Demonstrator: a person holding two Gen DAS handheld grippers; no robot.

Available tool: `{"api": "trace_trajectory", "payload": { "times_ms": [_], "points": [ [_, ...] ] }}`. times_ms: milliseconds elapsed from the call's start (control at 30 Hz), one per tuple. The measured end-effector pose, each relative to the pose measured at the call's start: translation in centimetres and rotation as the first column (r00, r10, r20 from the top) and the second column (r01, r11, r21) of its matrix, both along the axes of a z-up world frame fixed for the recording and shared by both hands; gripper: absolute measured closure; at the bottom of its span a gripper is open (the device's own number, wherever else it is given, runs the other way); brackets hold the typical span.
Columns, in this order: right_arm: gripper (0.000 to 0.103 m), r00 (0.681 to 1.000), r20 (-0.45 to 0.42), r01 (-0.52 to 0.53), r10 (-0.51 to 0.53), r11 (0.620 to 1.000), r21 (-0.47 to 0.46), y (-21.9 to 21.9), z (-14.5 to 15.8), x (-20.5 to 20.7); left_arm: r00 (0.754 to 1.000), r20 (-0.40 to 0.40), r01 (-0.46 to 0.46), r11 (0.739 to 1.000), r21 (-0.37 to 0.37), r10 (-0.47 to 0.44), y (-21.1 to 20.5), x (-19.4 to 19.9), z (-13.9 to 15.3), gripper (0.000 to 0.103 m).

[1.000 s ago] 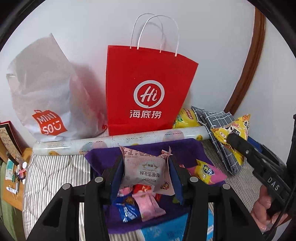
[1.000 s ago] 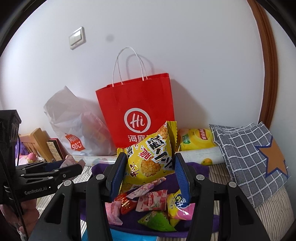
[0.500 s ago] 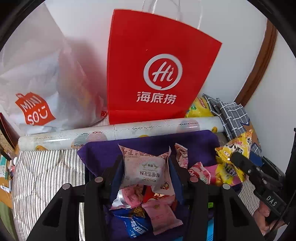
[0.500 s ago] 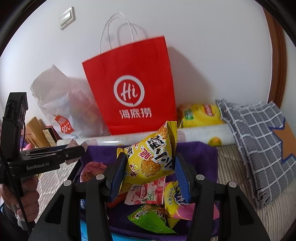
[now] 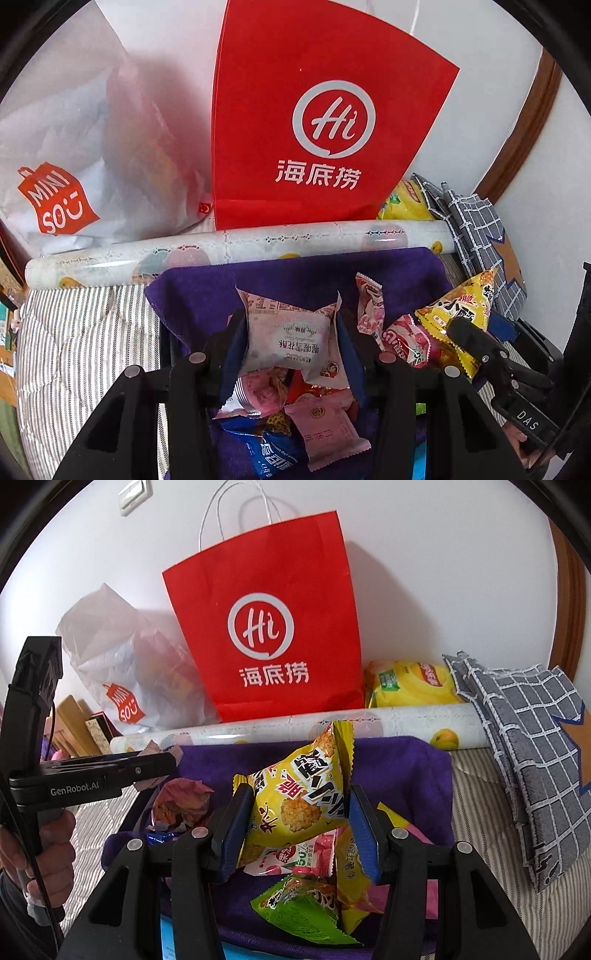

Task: Organize snacks
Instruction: 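Lower both snacks onto the towel and open both tools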

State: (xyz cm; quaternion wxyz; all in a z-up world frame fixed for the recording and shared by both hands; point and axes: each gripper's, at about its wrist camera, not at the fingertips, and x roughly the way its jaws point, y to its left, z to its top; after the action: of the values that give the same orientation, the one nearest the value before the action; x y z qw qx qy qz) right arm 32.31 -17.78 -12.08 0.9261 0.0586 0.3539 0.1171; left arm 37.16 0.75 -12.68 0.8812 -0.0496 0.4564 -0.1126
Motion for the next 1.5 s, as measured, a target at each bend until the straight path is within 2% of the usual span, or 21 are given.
{"api": "trace_trajectory", "payload": {
  "times_ms": [200,833,1233,1500],
  "points": [
    [0.051,0.999,-0.022,-0.026,0.025,1.0,-0.01,0.5,-0.6,0.2,1.0,-0.02,0.008,1.0,0.017,-0.008,-0.5,-0.1,-0.5,0.058],
    [0.05,0.999,-0.009,-0.049,0.048,0.996,-0.081,1.3,-0.8,-0.1,0.997,-0.078,0.009,0.999,0.035,-0.006,-0.7,0.3,-1.6,0.057],
    [0.048,0.998,-0.01,-0.066,0.065,0.99,-0.123,1.6,-1.0,0.0,0.997,-0.077,0.017,0.998,0.056,-0.013,-1.1,0.2,-1.7,0.056],
    [0.047,0.998,-0.008,-0.068,0.068,0.991,-0.113,1.6,-1.0,0.0,0.997,-0.082,0.022,0.998,0.058,-0.018,-1.0,0.3,-1.8,0.054]
  ]
}}
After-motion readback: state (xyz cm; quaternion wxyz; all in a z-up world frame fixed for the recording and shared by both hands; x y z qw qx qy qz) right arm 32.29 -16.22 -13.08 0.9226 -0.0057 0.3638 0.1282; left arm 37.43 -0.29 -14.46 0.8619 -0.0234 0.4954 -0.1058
